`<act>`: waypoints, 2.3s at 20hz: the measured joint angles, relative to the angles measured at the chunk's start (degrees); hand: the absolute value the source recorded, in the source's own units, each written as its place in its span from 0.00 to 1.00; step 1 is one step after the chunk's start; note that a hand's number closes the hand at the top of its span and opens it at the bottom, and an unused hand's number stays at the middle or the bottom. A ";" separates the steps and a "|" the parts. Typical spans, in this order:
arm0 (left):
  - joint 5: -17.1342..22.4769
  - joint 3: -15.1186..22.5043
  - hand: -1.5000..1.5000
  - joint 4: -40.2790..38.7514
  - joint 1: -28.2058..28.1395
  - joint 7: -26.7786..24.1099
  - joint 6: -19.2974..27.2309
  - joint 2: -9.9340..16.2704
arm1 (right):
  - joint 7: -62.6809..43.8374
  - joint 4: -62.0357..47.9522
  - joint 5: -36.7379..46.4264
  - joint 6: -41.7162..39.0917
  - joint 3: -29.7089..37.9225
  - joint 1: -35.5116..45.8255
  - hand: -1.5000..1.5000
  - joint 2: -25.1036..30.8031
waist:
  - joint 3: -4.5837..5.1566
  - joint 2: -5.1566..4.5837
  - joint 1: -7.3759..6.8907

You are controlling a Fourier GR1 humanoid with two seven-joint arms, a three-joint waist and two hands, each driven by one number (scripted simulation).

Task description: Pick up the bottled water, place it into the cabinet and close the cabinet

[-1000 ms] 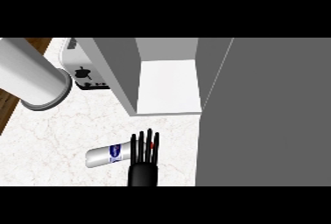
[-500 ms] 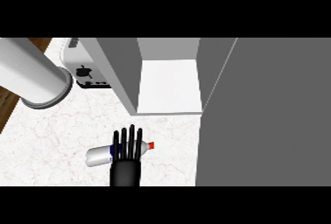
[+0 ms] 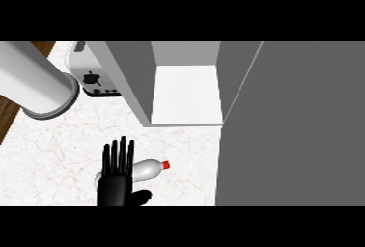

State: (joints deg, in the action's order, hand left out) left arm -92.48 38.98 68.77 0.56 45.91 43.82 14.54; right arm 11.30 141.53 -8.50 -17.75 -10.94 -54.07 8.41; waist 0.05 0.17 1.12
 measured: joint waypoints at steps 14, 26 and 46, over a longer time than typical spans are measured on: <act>20.97 -1.59 1.00 -7.42 2.18 -19.01 12.04 5.13 | 3.06 0.28 1.53 -1.38 -0.84 -3.79 0.00 -0.22 | 0.16 -0.21 0.08; 46.32 1.66 1.00 1.87 1.70 -29.97 15.64 -4.06 | 4.90 -0.90 2.32 -2.50 -0.59 -2.85 0.00 -0.33 | 0.99 -0.86 1.49; 106.41 -6.72 1.00 30.33 2.35 -49.90 -8.67 -11.67 | 5.86 -1.33 2.21 -2.60 -1.38 -2.92 0.00 -1.24 | 0.57 -0.99 0.82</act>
State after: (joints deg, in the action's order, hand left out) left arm 13.93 32.26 99.10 2.91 -3.99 35.15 2.87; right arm 17.16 140.19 -6.29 -20.35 -12.32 -56.99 7.17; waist 0.62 -0.82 1.94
